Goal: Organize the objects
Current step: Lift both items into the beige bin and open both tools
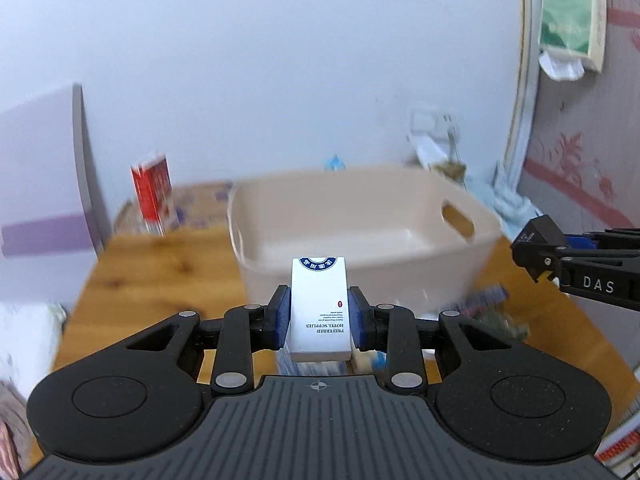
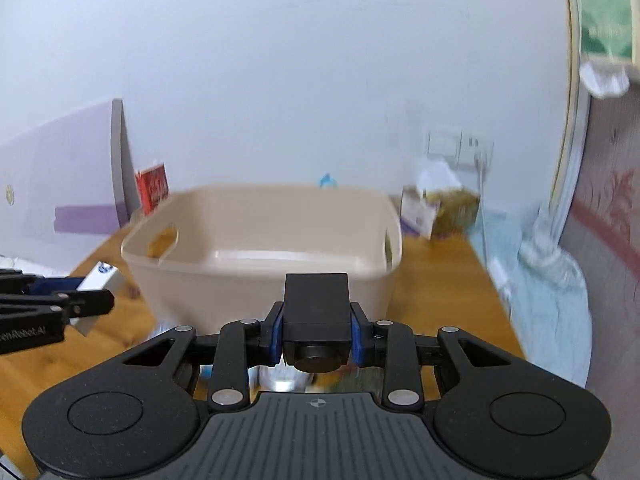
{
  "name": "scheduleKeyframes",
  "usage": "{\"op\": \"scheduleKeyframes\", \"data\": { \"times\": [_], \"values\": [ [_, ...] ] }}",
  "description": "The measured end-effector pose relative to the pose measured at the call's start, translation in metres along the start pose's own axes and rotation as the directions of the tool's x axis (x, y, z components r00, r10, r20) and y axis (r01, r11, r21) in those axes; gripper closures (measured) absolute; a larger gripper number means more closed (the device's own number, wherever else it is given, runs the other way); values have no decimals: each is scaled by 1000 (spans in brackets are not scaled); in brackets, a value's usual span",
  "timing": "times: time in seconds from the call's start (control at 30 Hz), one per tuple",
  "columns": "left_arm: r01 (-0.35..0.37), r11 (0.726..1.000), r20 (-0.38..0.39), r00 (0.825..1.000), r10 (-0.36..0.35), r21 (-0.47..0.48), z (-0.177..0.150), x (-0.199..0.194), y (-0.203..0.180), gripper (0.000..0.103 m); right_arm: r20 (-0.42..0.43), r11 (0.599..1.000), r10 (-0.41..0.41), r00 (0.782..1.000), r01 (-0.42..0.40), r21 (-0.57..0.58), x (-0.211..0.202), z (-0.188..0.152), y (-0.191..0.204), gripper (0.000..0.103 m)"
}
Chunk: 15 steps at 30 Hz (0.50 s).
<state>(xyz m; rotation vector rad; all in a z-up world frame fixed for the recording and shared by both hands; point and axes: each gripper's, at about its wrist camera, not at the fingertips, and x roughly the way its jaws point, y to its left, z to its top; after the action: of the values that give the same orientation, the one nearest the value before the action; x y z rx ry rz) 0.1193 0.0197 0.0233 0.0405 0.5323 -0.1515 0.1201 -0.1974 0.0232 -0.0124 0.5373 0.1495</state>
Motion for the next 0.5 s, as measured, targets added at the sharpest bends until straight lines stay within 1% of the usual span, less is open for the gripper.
{"op": "scheduleKeyframes", "data": {
  "times": [0.07,0.17,0.3,0.4,0.5],
  "values": [
    [-12,1000,13,1000,12,-13,13,5,5,72,25,1000,-8,1000,8,-14,2,14,0,73],
    [-4,999,9,1000,5,-47,32,19,13,72,52,999,-18,998,20,-31,9,33,1,73],
    [-23,999,-6,1000,23,-25,53,47,16,72,65,999,-27,998,30,-46,28,54,4,73],
    [-31,1000,-36,999,31,-4,64,74,15,72,57,998,-32,998,34,-43,47,68,5,73],
    [-42,999,-87,995,43,9,67,104,12,72,35,998,-39,999,41,-46,70,78,5,73]
  ]
}}
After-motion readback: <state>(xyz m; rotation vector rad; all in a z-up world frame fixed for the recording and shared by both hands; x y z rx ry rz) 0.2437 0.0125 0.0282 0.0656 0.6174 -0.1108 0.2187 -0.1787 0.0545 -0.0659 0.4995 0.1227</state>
